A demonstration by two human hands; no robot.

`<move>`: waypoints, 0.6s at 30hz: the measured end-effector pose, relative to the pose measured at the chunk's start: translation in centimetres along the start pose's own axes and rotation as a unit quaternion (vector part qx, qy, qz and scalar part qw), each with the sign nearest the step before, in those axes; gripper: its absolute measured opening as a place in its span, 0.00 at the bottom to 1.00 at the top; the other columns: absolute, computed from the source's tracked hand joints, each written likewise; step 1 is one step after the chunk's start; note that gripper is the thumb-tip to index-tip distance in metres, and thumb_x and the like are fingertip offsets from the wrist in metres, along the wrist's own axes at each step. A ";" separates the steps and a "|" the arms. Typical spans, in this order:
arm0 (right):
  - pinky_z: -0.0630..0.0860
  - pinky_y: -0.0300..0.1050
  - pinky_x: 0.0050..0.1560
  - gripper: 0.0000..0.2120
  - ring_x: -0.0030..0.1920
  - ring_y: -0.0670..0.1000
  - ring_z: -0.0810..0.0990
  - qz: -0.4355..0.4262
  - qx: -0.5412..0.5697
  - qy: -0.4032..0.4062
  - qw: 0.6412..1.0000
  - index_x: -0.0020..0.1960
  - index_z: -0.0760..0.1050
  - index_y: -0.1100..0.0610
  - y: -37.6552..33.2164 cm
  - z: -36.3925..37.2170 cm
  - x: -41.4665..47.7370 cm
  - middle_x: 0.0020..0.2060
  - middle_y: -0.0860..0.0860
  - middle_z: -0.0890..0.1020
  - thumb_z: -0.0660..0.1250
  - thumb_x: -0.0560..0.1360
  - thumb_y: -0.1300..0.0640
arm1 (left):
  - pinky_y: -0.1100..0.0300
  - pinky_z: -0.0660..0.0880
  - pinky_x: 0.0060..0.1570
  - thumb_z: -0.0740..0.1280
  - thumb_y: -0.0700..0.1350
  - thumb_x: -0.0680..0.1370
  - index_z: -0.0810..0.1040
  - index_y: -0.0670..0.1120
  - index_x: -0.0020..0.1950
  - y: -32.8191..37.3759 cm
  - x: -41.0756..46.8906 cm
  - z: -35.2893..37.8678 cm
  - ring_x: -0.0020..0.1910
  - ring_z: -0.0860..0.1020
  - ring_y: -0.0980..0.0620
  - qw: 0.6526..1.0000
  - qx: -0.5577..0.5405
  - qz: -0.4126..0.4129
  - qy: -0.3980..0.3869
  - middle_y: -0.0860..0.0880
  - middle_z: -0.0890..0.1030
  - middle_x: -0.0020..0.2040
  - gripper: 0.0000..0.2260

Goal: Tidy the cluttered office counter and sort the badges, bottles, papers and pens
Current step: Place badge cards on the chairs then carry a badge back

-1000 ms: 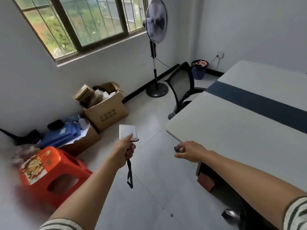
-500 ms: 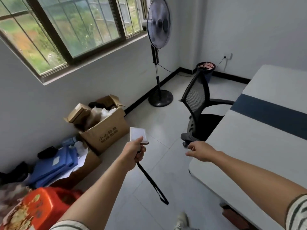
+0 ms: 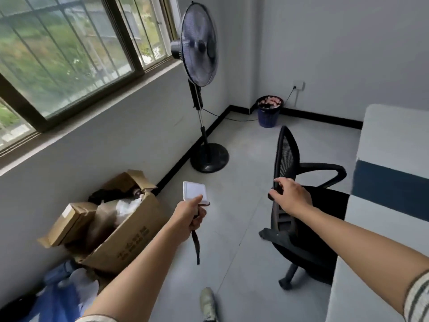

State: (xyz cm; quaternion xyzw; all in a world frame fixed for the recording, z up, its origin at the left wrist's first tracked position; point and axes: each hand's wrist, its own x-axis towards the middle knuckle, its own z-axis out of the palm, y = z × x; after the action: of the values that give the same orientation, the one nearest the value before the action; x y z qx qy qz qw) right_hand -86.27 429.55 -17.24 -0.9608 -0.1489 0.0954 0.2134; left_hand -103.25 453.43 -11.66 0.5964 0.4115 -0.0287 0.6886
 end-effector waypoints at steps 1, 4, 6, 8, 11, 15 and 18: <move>0.74 0.50 0.53 0.24 0.61 0.56 0.75 0.022 -0.002 0.012 1.000 0.69 0.69 0.50 -0.3 0.6 2.2 0.62 0.52 0.75 0.63 0.76 0.44 | 0.66 0.54 0.21 0.61 0.50 0.81 0.78 0.40 0.46 1.5 2.4 -0.4 0.19 0.61 0.55 1.000 0.008 0.000 -0.018 0.47 0.70 0.28 0.13; 0.74 0.50 0.55 0.28 0.63 0.57 0.74 0.098 0.015 0.020 0.995 0.71 0.65 0.51 -1.3 1.6 6.6 0.65 0.53 0.73 0.64 0.75 0.42 | 0.66 0.54 0.22 0.61 0.49 0.81 0.78 0.41 0.45 5.8 8.5 -1.2 0.19 0.62 0.55 0.998 0.050 0.005 -0.049 0.47 0.72 0.28 0.13; 0.75 0.50 0.55 0.30 0.63 0.57 0.74 0.148 0.034 0.014 0.988 0.72 0.64 0.50 -1.9 2.1 8.8 0.66 0.52 0.73 0.65 0.74 0.40 | 0.66 0.55 0.22 0.62 0.48 0.80 0.78 0.41 0.45 9.2 12.0 -1.1 0.19 0.62 0.55 0.994 0.079 0.012 -0.080 0.46 0.72 0.29 0.12; 0.75 0.50 0.55 0.31 0.63 0.57 0.75 0.193 0.057 0.012 0.979 0.72 0.63 0.50 -2.2 2.4 10.4 0.67 0.52 0.72 0.65 0.73 0.39 | 0.66 0.55 0.22 0.62 0.47 0.80 0.78 0.41 0.45 12.3 15.5 -0.1 0.20 0.63 0.55 0.988 0.113 0.024 -0.106 0.46 0.73 0.28 0.11; 0.75 0.51 0.55 0.34 0.62 0.57 0.75 0.244 0.089 0.002 0.966 0.73 0.62 0.50 -2.0 2.9 12.0 0.66 0.52 0.72 0.66 0.73 0.39 | 0.65 0.56 0.23 0.61 0.47 0.80 0.79 0.41 0.47 15.8 20.2 2.6 0.22 0.64 0.53 0.976 0.158 0.038 -0.147 0.47 0.75 0.27 0.12; 0.74 0.51 0.57 0.38 0.65 0.56 0.73 0.276 0.137 -0.008 0.951 0.75 0.59 0.49 -0.3 2.8 15.3 0.69 0.53 0.70 0.68 0.71 0.37 | 0.63 0.61 0.24 0.62 0.46 0.80 0.79 0.39 0.52 18.9 25.6 8.3 0.24 0.68 0.51 0.953 0.204 0.045 -0.219 0.45 0.77 0.29 0.12; 0.71 0.51 0.64 0.42 0.68 0.54 0.71 0.281 0.196 -0.009 0.940 0.76 0.58 0.48 1.2 2.8 18.3 0.71 0.52 0.68 0.70 0.69 0.36 | 0.61 0.66 0.26 0.61 0.47 0.80 0.79 0.37 0.54 20.7 29.1 12.8 0.27 0.73 0.49 0.936 0.224 0.041 -0.270 0.43 0.80 0.34 0.14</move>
State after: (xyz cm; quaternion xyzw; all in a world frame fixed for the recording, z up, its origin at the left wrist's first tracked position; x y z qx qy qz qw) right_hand -69.55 435.55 -22.47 -0.9020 0.1469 0.1870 0.3605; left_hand -66.25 461.65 -13.30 0.7214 0.1683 -0.2514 0.6229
